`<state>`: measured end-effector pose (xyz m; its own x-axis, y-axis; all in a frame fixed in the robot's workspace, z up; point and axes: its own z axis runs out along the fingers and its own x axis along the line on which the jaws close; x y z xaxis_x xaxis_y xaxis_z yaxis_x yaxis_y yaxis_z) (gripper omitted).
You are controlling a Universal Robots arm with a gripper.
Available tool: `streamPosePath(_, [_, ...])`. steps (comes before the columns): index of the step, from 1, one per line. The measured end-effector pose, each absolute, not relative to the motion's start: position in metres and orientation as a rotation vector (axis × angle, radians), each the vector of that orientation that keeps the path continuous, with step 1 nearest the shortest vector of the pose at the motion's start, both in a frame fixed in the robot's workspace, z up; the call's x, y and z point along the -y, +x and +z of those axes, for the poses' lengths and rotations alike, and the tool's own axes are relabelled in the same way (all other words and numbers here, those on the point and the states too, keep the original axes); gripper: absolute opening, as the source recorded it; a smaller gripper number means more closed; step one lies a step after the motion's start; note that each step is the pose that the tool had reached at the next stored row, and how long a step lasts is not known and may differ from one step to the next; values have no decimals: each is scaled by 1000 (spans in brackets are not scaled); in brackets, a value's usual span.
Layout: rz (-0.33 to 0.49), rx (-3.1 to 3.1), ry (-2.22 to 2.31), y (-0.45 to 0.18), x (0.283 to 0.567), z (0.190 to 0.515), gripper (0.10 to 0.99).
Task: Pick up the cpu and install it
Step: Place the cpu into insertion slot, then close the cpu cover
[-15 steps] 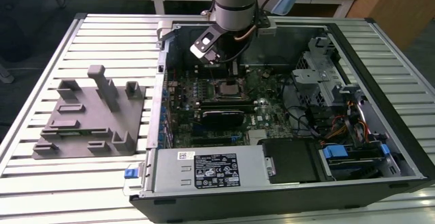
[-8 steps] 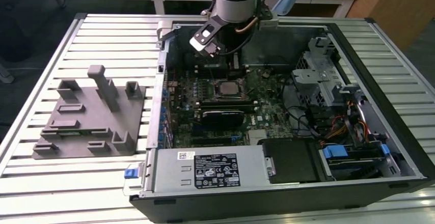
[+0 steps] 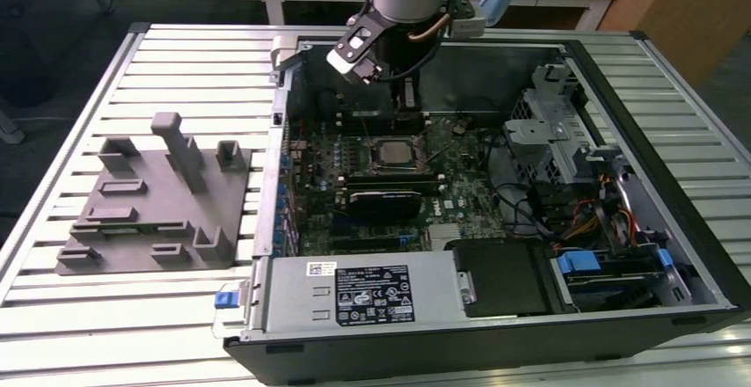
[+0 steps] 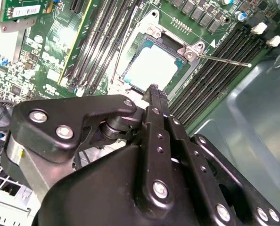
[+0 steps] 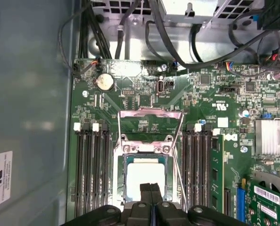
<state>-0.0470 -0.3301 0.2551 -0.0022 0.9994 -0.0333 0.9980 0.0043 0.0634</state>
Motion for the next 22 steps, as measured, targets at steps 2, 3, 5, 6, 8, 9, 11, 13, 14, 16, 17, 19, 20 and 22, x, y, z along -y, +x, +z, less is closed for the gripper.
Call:
streamPosePath(2, [33, -2176, 2169, -47, 330, 255, 106])
streamPosePath(3, [33, -2176, 2169, -47, 330, 255, 106])
streamPosePath(5, [33, -2176, 2169, -47, 330, 255, 106])
streamPosePath(6, [33, -2176, 2169, -47, 330, 255, 106])
streamPosePath(8, [34, -2176, 2169, -47, 330, 255, 106])
streamPosePath(9, [34, -2176, 2169, -47, 330, 255, 106])
streamPosePath(11, [34, -2176, 2169, -47, 330, 255, 106])
streamPosePath(13, [34, -2176, 2169, -47, 330, 255, 106])
streamPosePath(14, [34, -2176, 2169, -47, 330, 255, 106])
streamPosePath(16, [34, -2176, 2169, -47, 330, 255, 106])
streamPosePath(17, [34, -2176, 2169, -47, 330, 255, 106])
streamPosePath(19, [33, -2176, 2169, -47, 330, 256, 106])
streamPosePath(20, [33, -2176, 2169, -47, 330, 257, 106])
streamPosePath(22, [34, -2176, 2169, -47, 330, 258, 106])
